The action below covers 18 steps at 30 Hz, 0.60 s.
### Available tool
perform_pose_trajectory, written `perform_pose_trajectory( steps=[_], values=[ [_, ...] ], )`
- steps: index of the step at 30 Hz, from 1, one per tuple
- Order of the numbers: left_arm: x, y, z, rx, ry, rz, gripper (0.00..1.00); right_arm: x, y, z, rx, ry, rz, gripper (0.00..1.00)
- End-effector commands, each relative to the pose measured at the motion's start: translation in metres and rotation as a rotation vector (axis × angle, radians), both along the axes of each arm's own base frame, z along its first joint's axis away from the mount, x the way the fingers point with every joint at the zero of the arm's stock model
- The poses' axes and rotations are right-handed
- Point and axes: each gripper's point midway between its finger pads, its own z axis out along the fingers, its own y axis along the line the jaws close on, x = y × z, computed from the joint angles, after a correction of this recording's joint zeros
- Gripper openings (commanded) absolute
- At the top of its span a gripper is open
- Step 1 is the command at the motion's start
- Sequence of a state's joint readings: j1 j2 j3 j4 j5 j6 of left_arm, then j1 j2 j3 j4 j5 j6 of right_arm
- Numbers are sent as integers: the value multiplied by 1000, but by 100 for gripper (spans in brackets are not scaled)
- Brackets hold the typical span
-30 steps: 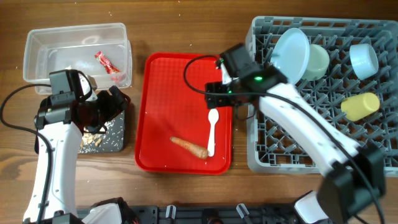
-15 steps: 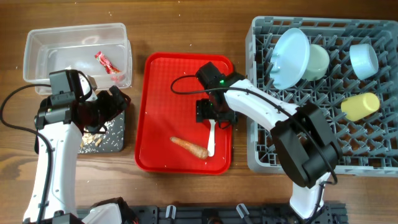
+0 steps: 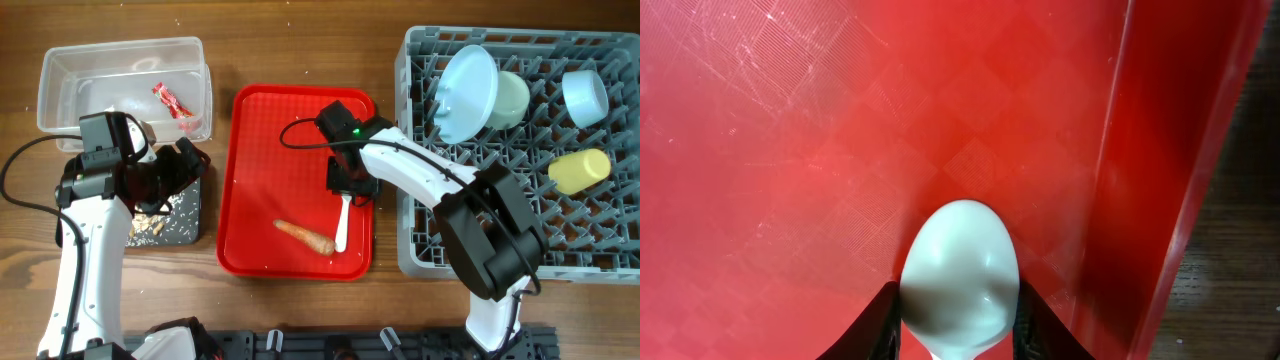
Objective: Sort waste into correct bins and load items into the dishwasher rack
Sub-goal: 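Reach the right gripper to the red tray and grasp the white spoon, then carry the white spoon right and drop it into the dish rack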
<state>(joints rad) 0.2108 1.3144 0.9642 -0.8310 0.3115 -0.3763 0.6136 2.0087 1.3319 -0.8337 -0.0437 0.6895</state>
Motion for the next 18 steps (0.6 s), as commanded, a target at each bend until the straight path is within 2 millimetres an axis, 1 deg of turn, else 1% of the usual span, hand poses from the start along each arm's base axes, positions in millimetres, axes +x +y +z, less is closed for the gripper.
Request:
perform_pose_trajectory(
  steps=[1, 5, 8, 12, 14, 18],
  values=[
    [1, 1, 3, 3, -10, 0, 98, -4, -5, -12, -38, 22, -26, 24],
    [1, 1, 3, 4, -10, -2, 98, -5, -3, -10, -24, 28, -32, 25],
    [1, 1, 3, 3, -10, -2, 98, -3, -1, -3, -6, 14, -33, 25],
    [1, 1, 3, 3, -10, -2, 98, 5, 1, 24, 33, -52, -17, 25],
    [1, 1, 3, 3, -10, -2, 98, 10, -2, 43, 54, -95, -4, 25],
    [1, 1, 3, 3, -10, -2, 98, 22, -17, 88, 86, -204, 49, 26]
  ],
)
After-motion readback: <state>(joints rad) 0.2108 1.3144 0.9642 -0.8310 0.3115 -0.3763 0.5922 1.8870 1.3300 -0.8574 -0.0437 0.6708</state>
